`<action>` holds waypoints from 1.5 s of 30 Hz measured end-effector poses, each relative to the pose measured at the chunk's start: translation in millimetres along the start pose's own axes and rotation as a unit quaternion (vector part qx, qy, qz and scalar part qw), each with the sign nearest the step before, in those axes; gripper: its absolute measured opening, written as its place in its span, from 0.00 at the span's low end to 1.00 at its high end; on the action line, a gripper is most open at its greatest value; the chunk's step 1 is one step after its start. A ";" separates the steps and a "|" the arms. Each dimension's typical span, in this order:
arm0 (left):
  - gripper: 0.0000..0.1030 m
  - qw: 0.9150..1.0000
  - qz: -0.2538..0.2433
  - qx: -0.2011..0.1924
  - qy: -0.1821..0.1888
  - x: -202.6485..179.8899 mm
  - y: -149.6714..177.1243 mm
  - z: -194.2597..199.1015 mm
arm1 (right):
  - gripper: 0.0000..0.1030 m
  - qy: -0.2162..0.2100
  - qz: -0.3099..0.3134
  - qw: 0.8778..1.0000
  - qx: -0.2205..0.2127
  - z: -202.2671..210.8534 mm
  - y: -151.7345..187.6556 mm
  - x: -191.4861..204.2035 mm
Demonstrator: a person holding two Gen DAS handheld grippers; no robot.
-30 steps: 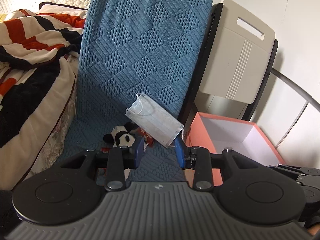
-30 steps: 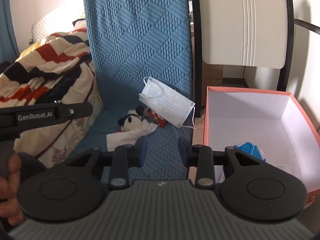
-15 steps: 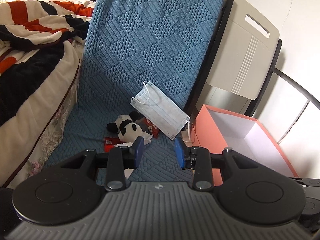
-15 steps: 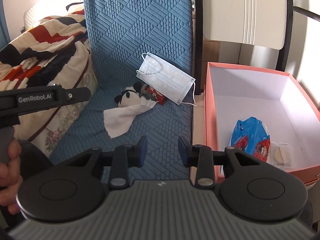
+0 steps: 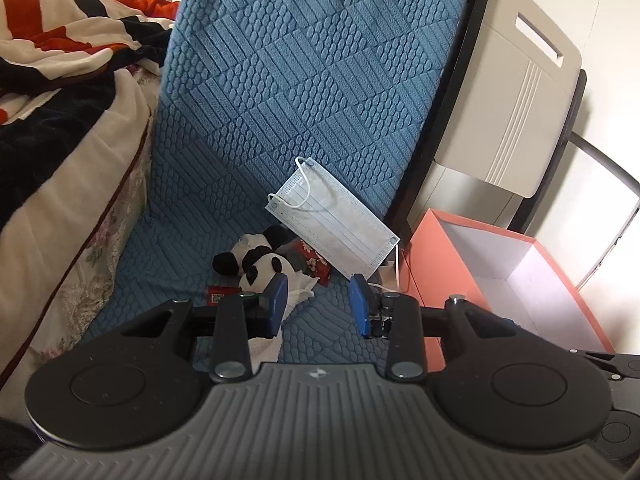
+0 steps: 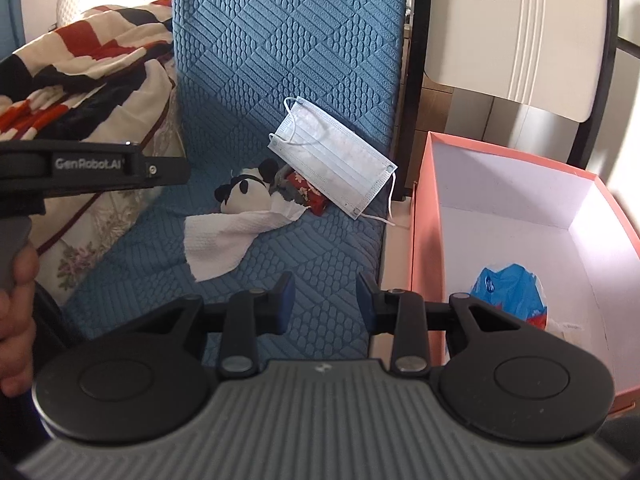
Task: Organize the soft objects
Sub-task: 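Lower the left tool onto the panda plush and close on it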
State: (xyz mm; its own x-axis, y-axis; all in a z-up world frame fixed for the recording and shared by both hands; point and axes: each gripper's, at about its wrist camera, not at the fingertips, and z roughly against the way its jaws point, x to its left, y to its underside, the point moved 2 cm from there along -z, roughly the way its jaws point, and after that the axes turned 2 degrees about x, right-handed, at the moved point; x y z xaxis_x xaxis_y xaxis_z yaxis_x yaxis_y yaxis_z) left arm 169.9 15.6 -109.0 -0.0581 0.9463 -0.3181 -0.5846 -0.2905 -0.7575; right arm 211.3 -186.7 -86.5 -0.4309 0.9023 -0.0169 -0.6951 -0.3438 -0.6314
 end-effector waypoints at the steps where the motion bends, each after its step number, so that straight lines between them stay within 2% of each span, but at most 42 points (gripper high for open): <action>1: 0.38 1.000 -0.002 0.002 0.002 -0.7 -1.9 -5.9 | 0.35 0.001 0.004 1.000 -0.001 -3.8 -1.5 -0.4; 7: 0.38 1.000 0.004 0.013 0.010 3.3 -7.6 -37.0 | 0.35 0.009 0.025 1.000 -0.014 -26.3 -13.9 0.0; 11: 0.38 1.000 -0.014 0.016 0.000 4.5 -6.0 -54.4 | 0.35 0.007 0.028 0.999 -0.019 -41.2 -21.2 0.3; 16: 0.38 0.999 -0.010 0.045 -0.007 11.0 -2.1 -82.7 | 0.35 0.005 0.039 0.999 -0.016 -57.5 -25.9 4.1; 23: 0.38 0.998 -0.006 0.050 -0.022 17.6 -13.2 -106.0 | 0.35 -0.004 0.043 0.999 -0.013 -73.1 -36.9 5.7; 37: 0.39 0.996 0.051 0.062 -0.035 42.0 -42.7 -138.7 | 0.35 0.005 0.090 0.996 -0.023 -116.2 -66.6 -2.7; 39: 0.45 0.995 0.064 0.062 -0.037 46.8 -47.9 -143.7 | 0.35 0.008 0.092 0.995 -0.023 -123.7 -71.7 -4.6; 45: 0.46 0.991 0.105 0.077 -0.034 60.7 -55.7 -161.7 | 0.37 -0.021 0.045 0.999 0.001 -147.2 -85.5 -19.6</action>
State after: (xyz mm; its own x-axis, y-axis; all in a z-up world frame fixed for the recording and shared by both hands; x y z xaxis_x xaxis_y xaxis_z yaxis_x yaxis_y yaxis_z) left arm 329.8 66.3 -178.2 -0.2420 0.8765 -0.4161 -0.6698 -0.4612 -0.5819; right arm 364.0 -136.7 -146.3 -0.5155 0.8559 -0.0418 -0.6531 -0.4240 -0.6274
